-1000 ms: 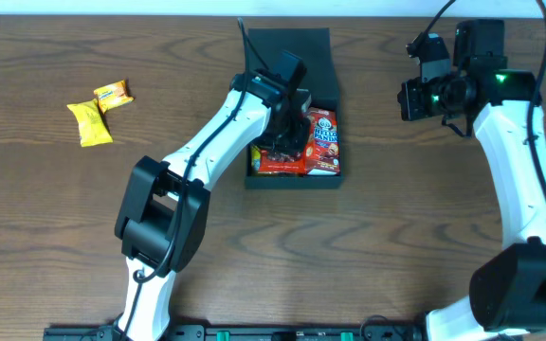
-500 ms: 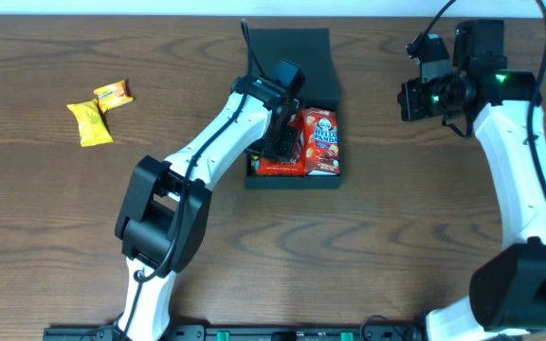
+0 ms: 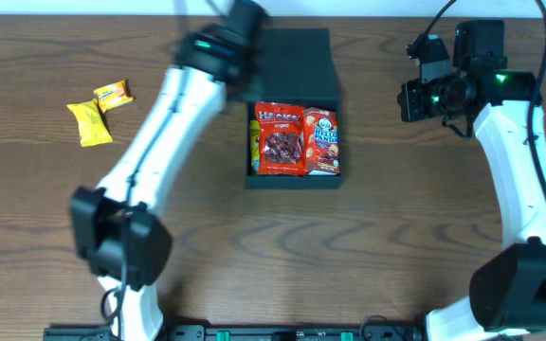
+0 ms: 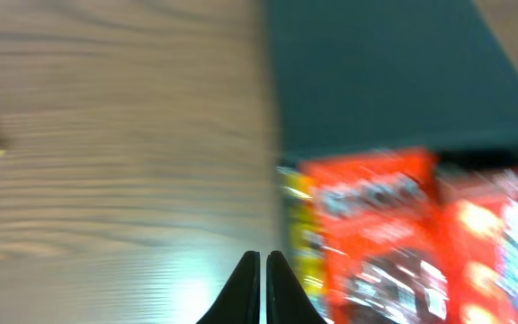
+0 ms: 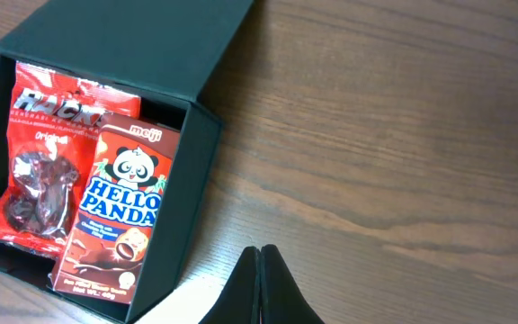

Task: Pack container
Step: 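Move the left gripper left to the yellow snack bag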

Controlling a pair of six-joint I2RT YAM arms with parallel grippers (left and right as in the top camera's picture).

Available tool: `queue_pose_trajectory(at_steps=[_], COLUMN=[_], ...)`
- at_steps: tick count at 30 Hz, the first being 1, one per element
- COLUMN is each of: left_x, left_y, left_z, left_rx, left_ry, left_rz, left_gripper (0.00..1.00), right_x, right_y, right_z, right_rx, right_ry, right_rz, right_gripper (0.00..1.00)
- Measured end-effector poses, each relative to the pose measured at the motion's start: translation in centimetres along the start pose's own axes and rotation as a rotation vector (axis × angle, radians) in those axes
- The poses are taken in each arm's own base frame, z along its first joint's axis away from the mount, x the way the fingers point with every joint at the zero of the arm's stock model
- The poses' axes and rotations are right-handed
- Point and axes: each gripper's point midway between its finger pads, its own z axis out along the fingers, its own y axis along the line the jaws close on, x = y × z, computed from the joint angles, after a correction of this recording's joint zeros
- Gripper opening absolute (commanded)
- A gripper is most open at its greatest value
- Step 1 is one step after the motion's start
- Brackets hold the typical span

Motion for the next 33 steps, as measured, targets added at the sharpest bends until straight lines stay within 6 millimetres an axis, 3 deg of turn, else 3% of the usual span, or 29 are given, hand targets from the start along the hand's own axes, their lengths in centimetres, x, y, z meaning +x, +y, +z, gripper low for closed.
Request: queue_pose_trajectory(at_steps=[3, 6, 10, 14, 16, 18, 22, 24, 29, 33], left_x=[-0.9, -0.5, 0.6, 2.3, 4.0, 6.0, 10.3, 11.8, 14.0, 13.4], left_y=[5.9, 11.9, 17.3, 21.5, 23.0, 24.2, 25.5, 25.8, 26.3, 27.4], left_z=[-0.5, 0.0, -0.4, 0.0, 0.7, 1.5, 3.5, 4.4, 5.6, 5.7], left_rx=[-0.081, -0.158, -0.218, -0.266, -0.287, -0.304, -0.298, -0.296, -0.310, -0.358], left_ry=[-0.010, 0.017, 0.048, 0.077, 0.118, 0.169, 0.276, 0.306, 0.346, 0.304], left_rz=[-0.125, -0.246, -0.380, -0.490, -0.526, -0.559, -0.628, -0.653, -0.664, -0.654], left_gripper=[0.06, 0.06, 0.06, 0.06, 0.08, 0.17, 0.53, 0.65, 0.74, 0.77], right_x=[0.0, 0.0, 0.0, 0.0, 0.0, 0.0, 0.0, 0.0, 0.0, 0.2], right_y=[0.0, 0.0, 0.0, 0.0, 0.0, 0.0, 0.0, 0.0, 0.0, 0.0], right_z=[0.0, 0.0, 0.0, 0.0, 0.0, 0.0, 0.0, 0.0, 0.0, 0.0], right_rx=[0.000, 0.000, 0.000, 0.000, 0.000, 0.000, 0.000, 0.000, 0.000, -0.002], right_ry=[0.000, 0.000, 0.000, 0.000, 0.000, 0.000, 0.000, 0.000, 0.001, 0.008], right_rz=[-0.001, -0.001, -0.001, -0.001, -0.001, -0.001, -0.001, -0.001, -0.001, 0.001], right_gripper=[0.01, 0.01, 0.02, 0.01, 0.02, 0.02, 0.02, 0.02, 0.02, 0.02])
